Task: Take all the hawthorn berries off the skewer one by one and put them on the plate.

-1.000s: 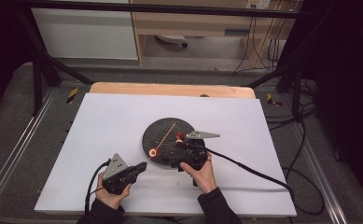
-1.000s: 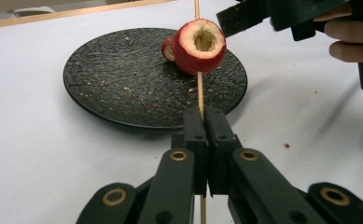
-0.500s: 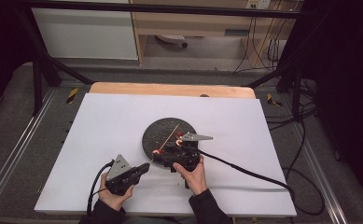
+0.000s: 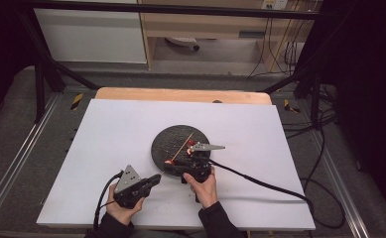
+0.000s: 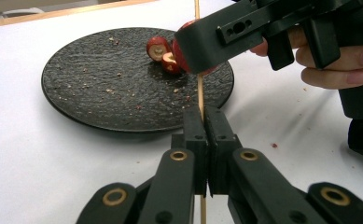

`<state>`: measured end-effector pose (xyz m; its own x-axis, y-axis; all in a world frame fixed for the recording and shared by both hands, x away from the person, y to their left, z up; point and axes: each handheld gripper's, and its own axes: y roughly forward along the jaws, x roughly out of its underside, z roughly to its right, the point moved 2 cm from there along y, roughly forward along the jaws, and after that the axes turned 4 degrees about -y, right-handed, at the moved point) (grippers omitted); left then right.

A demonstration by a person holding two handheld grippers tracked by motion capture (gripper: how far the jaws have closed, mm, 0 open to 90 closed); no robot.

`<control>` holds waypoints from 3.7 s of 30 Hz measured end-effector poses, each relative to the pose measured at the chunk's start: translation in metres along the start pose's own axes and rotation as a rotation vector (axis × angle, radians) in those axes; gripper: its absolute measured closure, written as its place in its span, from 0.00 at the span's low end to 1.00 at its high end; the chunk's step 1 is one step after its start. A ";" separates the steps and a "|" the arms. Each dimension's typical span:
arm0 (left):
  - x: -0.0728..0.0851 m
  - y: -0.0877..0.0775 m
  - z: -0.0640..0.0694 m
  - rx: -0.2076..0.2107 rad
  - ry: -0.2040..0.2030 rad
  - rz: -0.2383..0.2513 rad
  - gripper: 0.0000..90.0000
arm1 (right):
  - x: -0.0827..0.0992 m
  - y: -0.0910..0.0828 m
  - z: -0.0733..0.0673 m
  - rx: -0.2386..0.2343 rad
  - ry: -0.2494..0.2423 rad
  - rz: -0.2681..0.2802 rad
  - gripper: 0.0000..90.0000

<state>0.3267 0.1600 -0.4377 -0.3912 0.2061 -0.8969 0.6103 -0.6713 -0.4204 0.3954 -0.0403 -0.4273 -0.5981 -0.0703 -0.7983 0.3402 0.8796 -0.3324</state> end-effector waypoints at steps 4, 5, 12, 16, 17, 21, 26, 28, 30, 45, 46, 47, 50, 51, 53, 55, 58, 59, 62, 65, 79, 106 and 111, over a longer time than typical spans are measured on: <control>0.000 -0.001 0.000 0.001 0.000 0.004 0.98 | -0.001 -0.001 0.000 -0.005 0.008 0.002 0.72; -0.001 -0.001 0.000 0.002 0.001 0.005 0.98 | -0.001 -0.001 0.000 -0.005 0.006 0.004 0.72; -0.003 -0.004 0.000 0.004 0.003 0.016 0.98 | -0.008 -0.005 0.000 -0.004 0.009 0.024 0.73; -0.003 -0.005 0.000 0.008 0.001 0.022 0.98 | -0.012 -0.008 0.000 -0.002 0.008 0.029 0.73; -0.003 -0.005 0.000 0.009 0.001 0.023 0.98 | -0.014 -0.009 0.000 0.001 0.006 0.031 0.73; -0.004 -0.007 0.000 0.012 0.005 0.032 0.98 | -0.018 -0.012 0.001 0.001 0.001 0.038 0.73; -0.005 -0.008 0.001 0.016 0.007 0.040 0.98 | -0.025 -0.017 0.002 0.007 -0.004 0.047 0.73; -0.005 -0.009 0.001 0.017 0.005 0.044 0.98 | -0.029 -0.020 0.003 0.010 -0.004 0.053 0.73; -0.006 -0.010 0.001 0.018 0.006 0.047 0.98 | -0.033 -0.022 0.004 0.014 -0.006 0.060 0.73; -0.007 -0.012 0.001 0.022 0.010 0.063 0.98 | -0.055 -0.035 0.013 0.022 0.002 0.076 0.73; -0.007 -0.012 0.001 0.021 0.010 0.063 0.98 | -0.056 -0.036 0.013 0.025 0.001 0.077 0.73; -0.007 -0.012 0.001 0.022 0.009 0.064 0.98 | -0.057 -0.037 0.014 0.025 0.001 0.076 0.73; -0.007 -0.013 0.000 0.022 0.008 0.068 0.98 | -0.060 -0.038 0.016 0.028 0.001 0.079 0.73; -0.007 -0.013 0.000 0.020 0.009 0.068 0.98 | -0.062 -0.039 0.017 0.030 0.002 0.084 0.73; -0.007 -0.013 0.000 0.020 0.009 0.068 0.98 | -0.064 -0.041 0.018 0.034 0.002 0.086 0.73; -0.007 -0.013 0.000 0.019 0.013 0.069 0.98 | -0.067 -0.043 0.019 0.041 0.001 0.093 0.74; -0.008 -0.014 0.001 0.019 0.016 0.072 0.98 | -0.071 -0.047 0.020 0.044 0.003 0.096 0.74; -0.008 -0.014 0.001 0.019 0.018 0.072 0.98 | -0.072 -0.047 0.021 0.044 0.007 0.096 0.73; -0.008 -0.014 0.001 0.015 0.023 0.072 0.98 | -0.075 -0.050 0.022 0.050 0.004 0.099 0.73; -0.007 -0.014 0.001 0.012 0.029 0.068 0.98 | -0.079 -0.053 0.024 0.063 0.000 0.112 0.74; -0.004 -0.015 -0.002 0.012 0.019 0.055 0.98 | -0.104 -0.082 0.045 0.200 -0.005 0.168 0.74; -0.007 -0.019 -0.016 -0.016 -0.033 0.060 0.98 | -0.030 0.004 0.062 0.231 -0.036 -0.092 0.74; -0.006 -0.018 -0.015 -0.015 -0.032 0.055 0.98 | -0.016 0.013 0.066 0.242 -0.059 -0.148 0.74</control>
<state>0.3285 0.1813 -0.4266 -0.3780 0.1462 -0.9142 0.6415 -0.6706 -0.3725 0.4571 -0.0585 -0.4520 -0.6134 -0.2229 -0.7577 0.4199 0.7205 -0.5519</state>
